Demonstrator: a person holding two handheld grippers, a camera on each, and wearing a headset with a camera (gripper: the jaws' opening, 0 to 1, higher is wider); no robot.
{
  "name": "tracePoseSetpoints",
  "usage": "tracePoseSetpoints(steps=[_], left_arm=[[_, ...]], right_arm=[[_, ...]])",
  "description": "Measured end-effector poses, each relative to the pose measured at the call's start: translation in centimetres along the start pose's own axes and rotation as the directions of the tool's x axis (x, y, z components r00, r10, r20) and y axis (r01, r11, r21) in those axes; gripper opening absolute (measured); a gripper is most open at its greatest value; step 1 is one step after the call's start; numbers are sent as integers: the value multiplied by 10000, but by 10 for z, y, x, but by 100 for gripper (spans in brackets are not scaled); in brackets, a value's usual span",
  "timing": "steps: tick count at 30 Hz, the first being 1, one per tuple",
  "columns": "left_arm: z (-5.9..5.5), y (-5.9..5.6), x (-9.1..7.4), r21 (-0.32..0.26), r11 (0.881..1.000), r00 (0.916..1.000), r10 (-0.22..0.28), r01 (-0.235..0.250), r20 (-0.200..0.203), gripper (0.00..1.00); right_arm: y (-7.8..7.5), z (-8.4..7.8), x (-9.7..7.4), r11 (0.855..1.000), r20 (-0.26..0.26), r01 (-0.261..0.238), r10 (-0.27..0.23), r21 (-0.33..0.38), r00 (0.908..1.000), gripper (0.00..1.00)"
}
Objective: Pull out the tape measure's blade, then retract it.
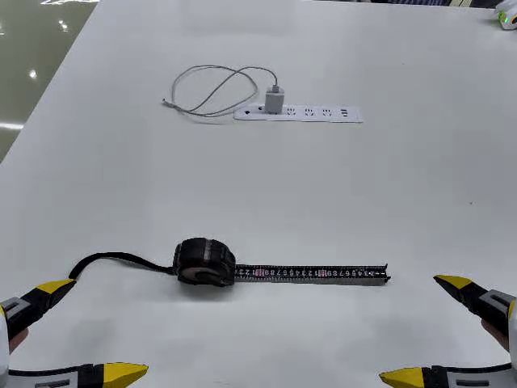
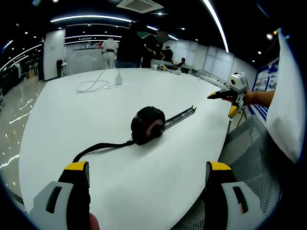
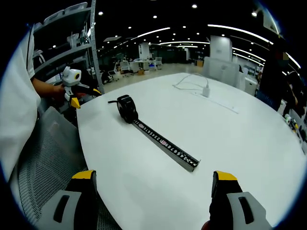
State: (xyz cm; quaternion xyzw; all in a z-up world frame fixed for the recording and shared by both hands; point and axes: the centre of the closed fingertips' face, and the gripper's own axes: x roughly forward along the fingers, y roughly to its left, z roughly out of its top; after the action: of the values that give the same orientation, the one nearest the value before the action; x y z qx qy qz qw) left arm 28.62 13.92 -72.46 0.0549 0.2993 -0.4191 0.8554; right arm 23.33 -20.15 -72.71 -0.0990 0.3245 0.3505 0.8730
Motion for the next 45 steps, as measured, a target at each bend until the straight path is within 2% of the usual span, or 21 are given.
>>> tracePoseSetpoints(steps=[11,19,45], left_arm=[[2,-2,2,-83,9999,10000,-80,80,50,99],[6,-9,10,-178,9997,9998,-153,155,125,99],[18,-12,33,-454,9990,9994,59,-43,347,99]], right_arm=[[0,1,0,10000,-4,-18,18,-34,10000,99],[-1,3,3,10000,41,-85,85,-50,10000,99],[-9,9,9,9998,113,-137,139,-133,9998,99]])
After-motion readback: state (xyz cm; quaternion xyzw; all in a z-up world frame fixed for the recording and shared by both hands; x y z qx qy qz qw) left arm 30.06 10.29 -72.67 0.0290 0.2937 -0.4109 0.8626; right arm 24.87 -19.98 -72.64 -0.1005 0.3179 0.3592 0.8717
